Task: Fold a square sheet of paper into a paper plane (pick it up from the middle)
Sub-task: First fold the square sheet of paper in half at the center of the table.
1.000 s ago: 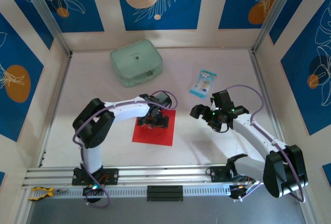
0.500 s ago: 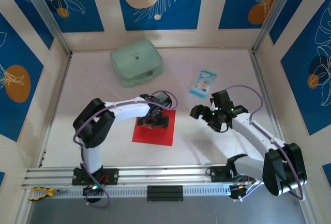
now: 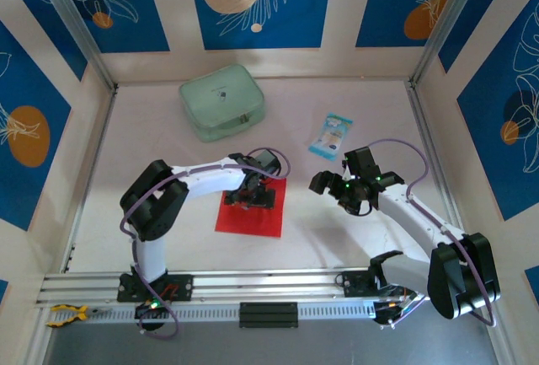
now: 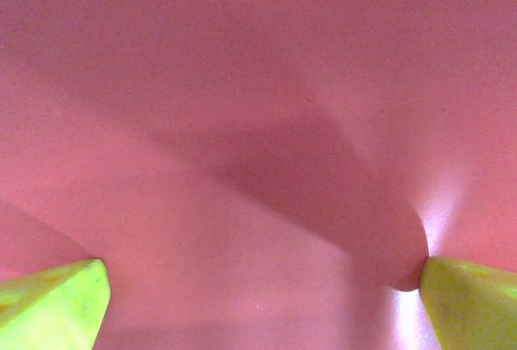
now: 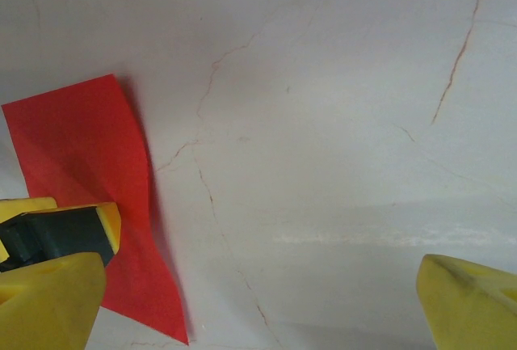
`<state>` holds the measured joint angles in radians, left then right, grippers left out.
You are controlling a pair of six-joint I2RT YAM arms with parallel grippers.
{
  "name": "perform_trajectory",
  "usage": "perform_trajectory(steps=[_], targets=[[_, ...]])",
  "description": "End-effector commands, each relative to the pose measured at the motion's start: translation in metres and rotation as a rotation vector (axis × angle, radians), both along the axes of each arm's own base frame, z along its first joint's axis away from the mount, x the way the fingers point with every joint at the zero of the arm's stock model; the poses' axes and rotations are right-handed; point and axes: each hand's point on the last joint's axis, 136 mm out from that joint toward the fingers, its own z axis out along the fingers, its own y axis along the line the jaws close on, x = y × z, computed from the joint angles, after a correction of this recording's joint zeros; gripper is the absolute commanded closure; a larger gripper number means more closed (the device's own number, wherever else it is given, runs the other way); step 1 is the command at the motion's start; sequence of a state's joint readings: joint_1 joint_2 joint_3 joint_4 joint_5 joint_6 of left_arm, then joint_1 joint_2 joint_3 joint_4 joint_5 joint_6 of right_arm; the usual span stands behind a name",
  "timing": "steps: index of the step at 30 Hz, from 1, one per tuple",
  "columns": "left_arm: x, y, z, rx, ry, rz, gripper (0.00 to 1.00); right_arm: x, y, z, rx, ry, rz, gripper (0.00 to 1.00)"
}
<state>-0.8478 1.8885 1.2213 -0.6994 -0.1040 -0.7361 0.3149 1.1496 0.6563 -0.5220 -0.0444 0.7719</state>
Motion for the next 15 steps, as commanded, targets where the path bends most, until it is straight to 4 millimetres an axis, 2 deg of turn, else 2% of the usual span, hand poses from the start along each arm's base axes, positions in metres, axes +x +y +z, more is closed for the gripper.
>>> perform_trajectory(steps=[1, 9, 15], targets=[[-0.0182, 0.0053, -0.0274, 0.054, 0.080, -0.004, 0.02, -0.0008, 0.0013, 0.0074, 0.004, 0.004, -0.006, 0.01], [-0.0161, 0.0046, -0.0243, 0.053, 0.069, -0.006, 0.03, -0.0015, 0.0005, 0.0071, 0.001, 0.004, -0.008, 0.01], [-0.0139, 0.0002, -0.0187, 0.029, 0.048, -0.023, 0.13, -0.0008, 0.0012, 0.0098, 0.005, -0.008, -0.004, 0.01]])
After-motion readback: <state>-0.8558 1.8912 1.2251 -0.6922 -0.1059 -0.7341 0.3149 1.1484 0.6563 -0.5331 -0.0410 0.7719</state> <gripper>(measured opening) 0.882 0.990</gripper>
